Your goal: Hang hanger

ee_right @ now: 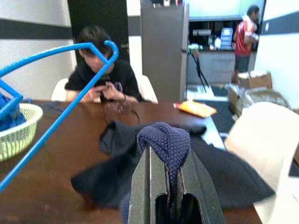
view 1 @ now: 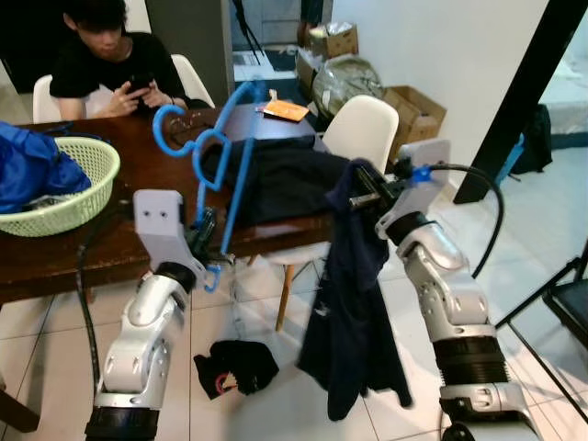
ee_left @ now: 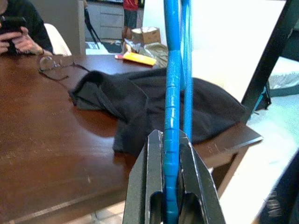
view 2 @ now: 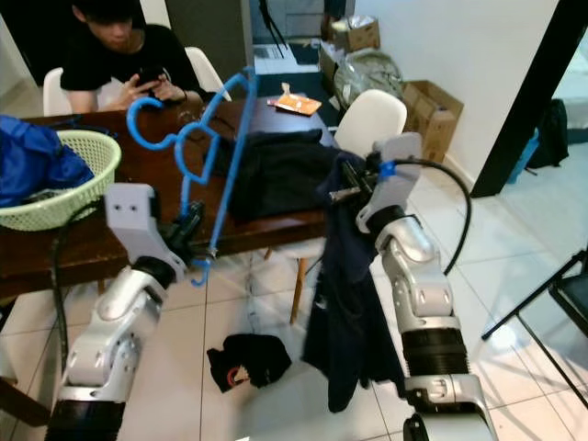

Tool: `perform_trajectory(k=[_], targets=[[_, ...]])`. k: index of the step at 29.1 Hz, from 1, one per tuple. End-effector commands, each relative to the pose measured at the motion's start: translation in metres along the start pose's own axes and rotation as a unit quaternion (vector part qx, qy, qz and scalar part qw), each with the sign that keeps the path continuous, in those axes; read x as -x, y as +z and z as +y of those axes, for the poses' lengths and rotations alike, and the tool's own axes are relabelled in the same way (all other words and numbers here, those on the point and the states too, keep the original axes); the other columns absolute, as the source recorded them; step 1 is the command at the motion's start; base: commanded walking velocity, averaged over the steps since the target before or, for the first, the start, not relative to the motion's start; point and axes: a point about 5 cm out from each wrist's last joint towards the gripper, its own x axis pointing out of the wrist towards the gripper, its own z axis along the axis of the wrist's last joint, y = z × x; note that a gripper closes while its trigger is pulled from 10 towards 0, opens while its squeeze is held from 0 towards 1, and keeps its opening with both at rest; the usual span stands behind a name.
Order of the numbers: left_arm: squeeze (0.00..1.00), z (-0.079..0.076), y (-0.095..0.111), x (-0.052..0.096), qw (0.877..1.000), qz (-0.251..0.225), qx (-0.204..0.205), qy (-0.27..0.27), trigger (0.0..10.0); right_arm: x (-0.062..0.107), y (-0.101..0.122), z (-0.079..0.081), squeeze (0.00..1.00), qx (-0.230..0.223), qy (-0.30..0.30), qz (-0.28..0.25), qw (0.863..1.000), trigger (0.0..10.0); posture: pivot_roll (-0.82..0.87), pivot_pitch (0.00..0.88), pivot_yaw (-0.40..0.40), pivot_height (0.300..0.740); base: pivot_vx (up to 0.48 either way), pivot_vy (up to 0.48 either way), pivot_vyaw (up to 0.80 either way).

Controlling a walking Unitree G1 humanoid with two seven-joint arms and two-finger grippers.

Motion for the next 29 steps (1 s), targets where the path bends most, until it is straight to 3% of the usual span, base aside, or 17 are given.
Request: perform_trajectory(k=[1,29], targets=[[0.00,0.004,0.000,0.003,1.000,0.005,-0.004,0.008,10.0,-0.006,0.011,0.007,0.00,-0.007,0.013,-0.019,1.000,10.0,0.05,0.037,-0.027,0.735,0.319,0.000,0.00],[0.00,0.007,0.012,0.003,1.000,0.023,-0.003,0.022,10.0,-0.008,0.023,0.013,0.00,-0.020,0.013,-0.023,0.999,10.0,0.05,0.027,-0.021,0.735,0.457,0.000,0.00]])
